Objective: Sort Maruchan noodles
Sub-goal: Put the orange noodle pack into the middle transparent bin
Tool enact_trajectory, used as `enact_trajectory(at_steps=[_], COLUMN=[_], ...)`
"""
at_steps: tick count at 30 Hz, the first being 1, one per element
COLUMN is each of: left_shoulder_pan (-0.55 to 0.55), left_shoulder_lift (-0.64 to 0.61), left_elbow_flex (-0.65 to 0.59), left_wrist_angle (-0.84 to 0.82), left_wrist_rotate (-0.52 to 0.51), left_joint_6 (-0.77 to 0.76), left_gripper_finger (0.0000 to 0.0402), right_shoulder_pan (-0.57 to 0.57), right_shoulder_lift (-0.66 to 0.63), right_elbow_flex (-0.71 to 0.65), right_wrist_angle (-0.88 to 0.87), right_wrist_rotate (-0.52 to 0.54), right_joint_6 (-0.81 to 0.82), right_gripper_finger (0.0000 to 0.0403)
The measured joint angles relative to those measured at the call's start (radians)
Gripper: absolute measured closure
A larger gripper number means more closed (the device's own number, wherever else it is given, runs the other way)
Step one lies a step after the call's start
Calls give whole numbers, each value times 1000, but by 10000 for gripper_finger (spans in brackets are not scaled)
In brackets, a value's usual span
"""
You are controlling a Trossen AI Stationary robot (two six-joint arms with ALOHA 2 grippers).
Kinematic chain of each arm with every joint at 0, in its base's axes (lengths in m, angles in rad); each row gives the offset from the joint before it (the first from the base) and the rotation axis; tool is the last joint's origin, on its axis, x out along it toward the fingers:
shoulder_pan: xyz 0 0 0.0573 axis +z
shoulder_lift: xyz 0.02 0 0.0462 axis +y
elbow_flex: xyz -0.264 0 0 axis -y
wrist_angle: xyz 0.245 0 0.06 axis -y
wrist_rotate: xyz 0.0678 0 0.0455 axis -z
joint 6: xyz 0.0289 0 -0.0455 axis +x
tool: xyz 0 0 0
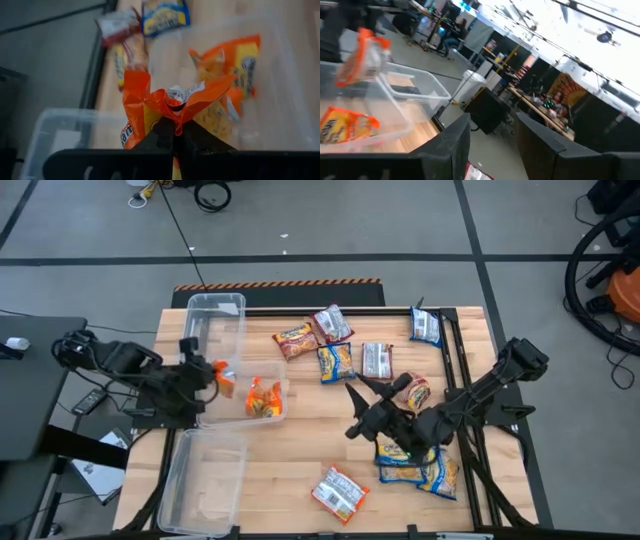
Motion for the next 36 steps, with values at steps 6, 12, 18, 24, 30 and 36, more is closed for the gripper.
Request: enact_trajectory(at_steps=[6,12,18,24,30,36], left_shoulder_pan=[0,1,5,9,25,80], left_shoulder_lift=[-82,-85,-49,-1,70,104], left_elbow_flex=[-151,-315,-396,-396,-396,-396], left_wrist_angle=[72,236,354,400,541,488], left_wrist_rotate=[70,54,116,191,206,236], left_joint_6=[8,87,190,243,329,348], left_gripper_finger=[393,393,393,393,393,392], right_shoulder_pan=[-30,-32,-12,12,14,10], right_shoulder_lift=[0,0,1,1,1,1], right_elbow_flex=[0,0,0,0,0,0], right_wrist_angle=[-8,-94,-195,-291,-345,-403], right_wrist_rotate=[-7,-11,-55,-91,-131,-264], right_joint_6=[83,211,377,495,590,706], right_gripper_finger=[244,244,244,244,244,244])
